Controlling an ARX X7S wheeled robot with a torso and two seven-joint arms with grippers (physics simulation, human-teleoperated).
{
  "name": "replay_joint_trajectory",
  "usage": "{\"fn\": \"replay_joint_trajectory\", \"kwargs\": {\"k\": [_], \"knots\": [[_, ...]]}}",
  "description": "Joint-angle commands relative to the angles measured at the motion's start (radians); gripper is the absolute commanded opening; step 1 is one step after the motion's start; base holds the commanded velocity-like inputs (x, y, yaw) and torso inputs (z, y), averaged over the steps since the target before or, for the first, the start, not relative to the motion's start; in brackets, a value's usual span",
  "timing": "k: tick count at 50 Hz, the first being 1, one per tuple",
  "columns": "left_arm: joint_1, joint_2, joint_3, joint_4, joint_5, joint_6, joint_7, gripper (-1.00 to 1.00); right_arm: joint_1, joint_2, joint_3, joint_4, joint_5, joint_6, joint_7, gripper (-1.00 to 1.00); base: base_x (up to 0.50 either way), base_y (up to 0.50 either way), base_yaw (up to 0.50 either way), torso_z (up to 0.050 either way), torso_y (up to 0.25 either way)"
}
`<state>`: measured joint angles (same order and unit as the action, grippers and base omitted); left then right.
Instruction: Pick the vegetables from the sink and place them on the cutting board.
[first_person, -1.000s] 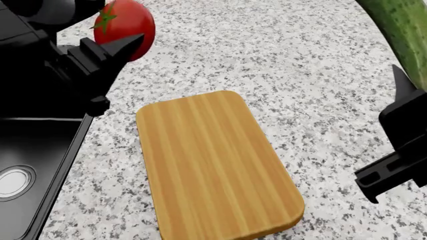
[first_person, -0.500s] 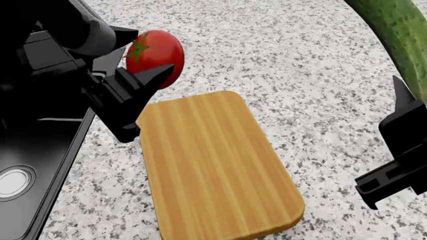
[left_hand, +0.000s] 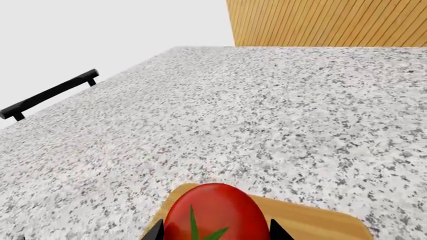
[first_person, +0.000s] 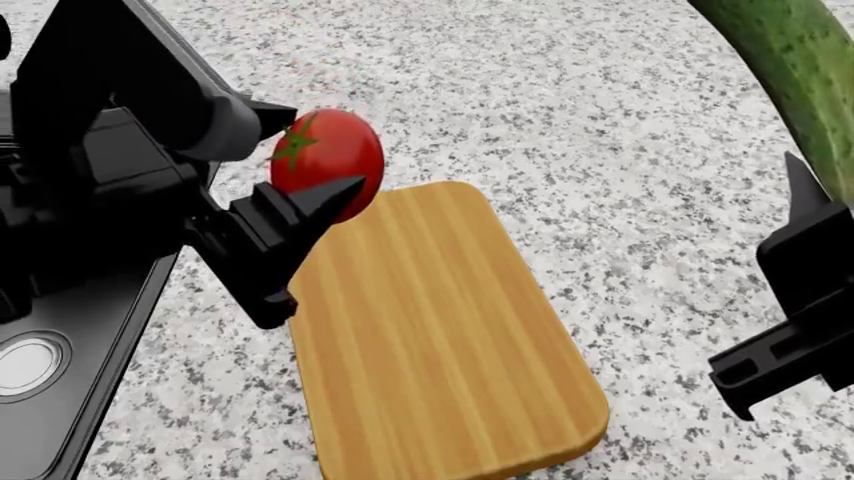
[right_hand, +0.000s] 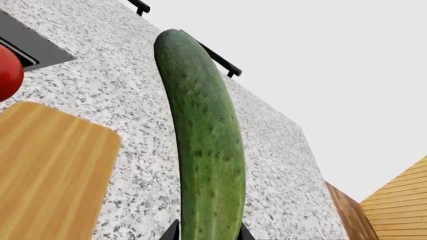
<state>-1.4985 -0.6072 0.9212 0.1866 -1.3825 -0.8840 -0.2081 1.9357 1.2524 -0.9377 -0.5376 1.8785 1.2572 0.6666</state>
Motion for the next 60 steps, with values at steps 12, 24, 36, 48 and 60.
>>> {"fn": "replay_joint_trajectory", "kwargs": {"k": [12,24,36,48,60], "knots": [[0.001,0.01,0.017,-0.026,-0.011,-0.009,0.001,-1.0,-0.002,-0.001,0.009,-0.005,-0.004,0.005,0.002,-1.0,0.0,0.0,0.0,0.0,0.001],[-0.019,0.04,0.044,-0.08,0.027,-0.013,0.053,-1.0,-0.077,0.04,0.011,-0.038,-0.112,-0.053,-0.078,-1.0,0.0,0.0,0.0,0.0,0.0],[-0.042,0.067,0.068,-0.148,0.072,-0.011,0.095,-1.0,0.01,-0.004,0.012,0.001,0.022,0.017,0.021,-1.0,0.0,0.0,0.0,0.0,0.001],[-0.034,0.087,0.095,-0.196,0.102,-0.008,0.118,-1.0,-0.043,0.018,0.016,-0.017,-0.049,-0.019,-0.032,-1.0,0.0,0.0,0.0,0.0,0.0],[-0.006,0.097,0.121,-0.201,0.12,-0.005,0.123,-1.0,-0.016,0.002,0.017,-0.007,0.002,-0.001,0.008,-1.0,0.0,0.0,0.0,0.0,0.001]]}}
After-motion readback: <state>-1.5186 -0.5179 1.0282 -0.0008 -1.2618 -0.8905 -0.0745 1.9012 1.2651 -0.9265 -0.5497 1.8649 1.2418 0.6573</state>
